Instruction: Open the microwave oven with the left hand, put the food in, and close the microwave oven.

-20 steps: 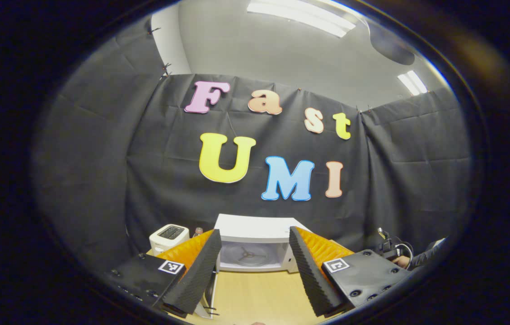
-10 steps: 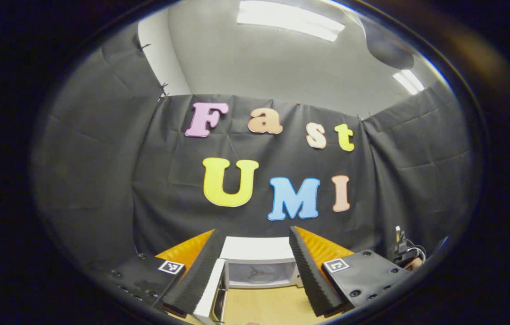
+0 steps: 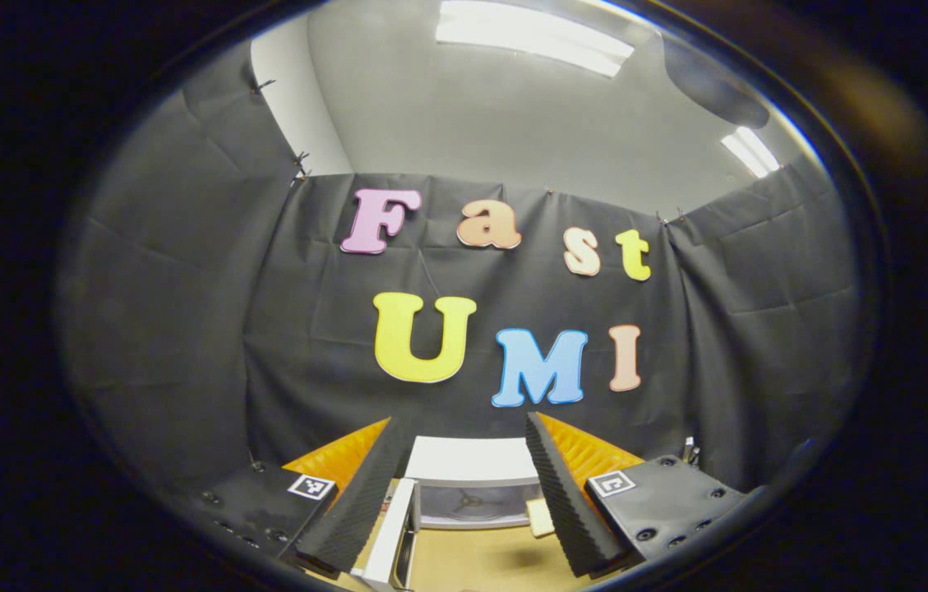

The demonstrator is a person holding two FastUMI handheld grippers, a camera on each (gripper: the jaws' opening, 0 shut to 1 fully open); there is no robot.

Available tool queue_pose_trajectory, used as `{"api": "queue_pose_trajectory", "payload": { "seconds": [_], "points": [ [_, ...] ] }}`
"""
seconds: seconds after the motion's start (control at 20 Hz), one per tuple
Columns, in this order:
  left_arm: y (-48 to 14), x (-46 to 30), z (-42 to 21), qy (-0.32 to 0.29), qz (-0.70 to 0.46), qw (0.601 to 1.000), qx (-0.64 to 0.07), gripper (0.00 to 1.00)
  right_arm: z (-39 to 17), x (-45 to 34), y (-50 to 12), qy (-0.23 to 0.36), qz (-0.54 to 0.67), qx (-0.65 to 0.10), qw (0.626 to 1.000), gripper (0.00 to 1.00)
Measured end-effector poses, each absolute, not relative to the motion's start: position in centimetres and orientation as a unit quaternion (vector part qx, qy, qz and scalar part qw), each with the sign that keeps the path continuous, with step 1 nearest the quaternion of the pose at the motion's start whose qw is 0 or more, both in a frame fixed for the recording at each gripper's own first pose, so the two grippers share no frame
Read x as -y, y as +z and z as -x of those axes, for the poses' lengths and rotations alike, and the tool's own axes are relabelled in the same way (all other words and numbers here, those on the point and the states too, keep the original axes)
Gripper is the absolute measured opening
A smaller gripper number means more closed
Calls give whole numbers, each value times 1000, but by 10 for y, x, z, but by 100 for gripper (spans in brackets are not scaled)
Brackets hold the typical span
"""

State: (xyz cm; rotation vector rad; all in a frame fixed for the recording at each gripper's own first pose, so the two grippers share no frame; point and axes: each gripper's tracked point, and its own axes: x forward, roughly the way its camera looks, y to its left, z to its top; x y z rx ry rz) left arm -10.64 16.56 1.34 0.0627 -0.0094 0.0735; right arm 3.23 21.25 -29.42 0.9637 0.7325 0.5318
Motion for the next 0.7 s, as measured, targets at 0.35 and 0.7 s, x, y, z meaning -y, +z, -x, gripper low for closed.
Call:
{"api": "queue_pose_trajectory", "payload": {
  "seconds": [0.35, 0.7],
  "points": [
    [6, -176, 105, 48, -43, 998, -12, 94, -72, -258, -342, 185, -508, -339, 770, 23],
    [-11, -201, 103, 76, -27, 996, -37, 96, -131, -290, -365, 129, -560, -297, 763, 23]
  ]
}}
